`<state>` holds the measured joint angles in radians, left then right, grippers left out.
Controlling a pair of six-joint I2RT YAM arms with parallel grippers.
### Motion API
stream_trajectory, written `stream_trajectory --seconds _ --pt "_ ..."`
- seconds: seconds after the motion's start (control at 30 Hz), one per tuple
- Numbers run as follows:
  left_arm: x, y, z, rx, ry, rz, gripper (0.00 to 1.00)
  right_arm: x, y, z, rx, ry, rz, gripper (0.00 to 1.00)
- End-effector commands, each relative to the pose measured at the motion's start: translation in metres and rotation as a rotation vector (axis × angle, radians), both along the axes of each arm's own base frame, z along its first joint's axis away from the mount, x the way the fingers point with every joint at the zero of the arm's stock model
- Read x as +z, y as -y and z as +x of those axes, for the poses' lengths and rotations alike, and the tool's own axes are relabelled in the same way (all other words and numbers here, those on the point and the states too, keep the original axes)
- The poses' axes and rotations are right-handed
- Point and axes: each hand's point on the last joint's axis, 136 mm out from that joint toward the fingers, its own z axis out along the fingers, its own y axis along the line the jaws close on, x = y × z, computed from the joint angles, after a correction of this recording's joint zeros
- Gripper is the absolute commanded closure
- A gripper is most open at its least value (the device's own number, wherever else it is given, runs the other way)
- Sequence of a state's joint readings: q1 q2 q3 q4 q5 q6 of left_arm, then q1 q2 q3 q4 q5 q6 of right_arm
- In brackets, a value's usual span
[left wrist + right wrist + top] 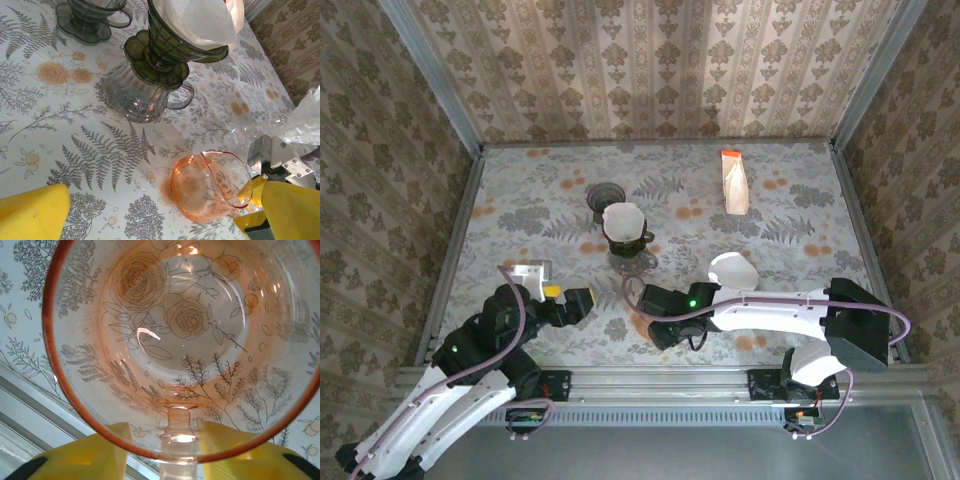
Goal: Place the coffee filter in the dripper
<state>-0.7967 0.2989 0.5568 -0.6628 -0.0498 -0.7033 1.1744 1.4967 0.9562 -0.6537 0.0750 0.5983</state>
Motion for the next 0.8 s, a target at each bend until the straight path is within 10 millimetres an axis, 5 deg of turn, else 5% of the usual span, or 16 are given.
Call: stream_trajectory --seconds 0.0,0.2,0.47,0.57,0.77 --pt "0.010 -0.003 0.001 0.024 0.010 -0.019 0.00 0.015 -0.002 0.009 -0.012 0.050 0.030 0.47" --pt "0.009 -0.002 0.002 0.023 0.004 -0.020 0.00 0.038 0.000 0.014 -0.009 0.107 0.068 0.34" --pt "0.007 0.004 0.012 0.037 -0.011 -0.012 0.00 0.100 0.000 0.024 -0.017 0.244 0.240 0.31" --pt "0.007 0.001 0.029 0.082 -0.040 -0.011 0.01 0.119 0.003 0.027 -0.027 0.289 0.285 0.31" --pt "0.004 -0.013 0.108 0.209 -0.141 -0.296 0.29 0.140 0.007 0.028 -0.031 0.328 0.342 0.31"
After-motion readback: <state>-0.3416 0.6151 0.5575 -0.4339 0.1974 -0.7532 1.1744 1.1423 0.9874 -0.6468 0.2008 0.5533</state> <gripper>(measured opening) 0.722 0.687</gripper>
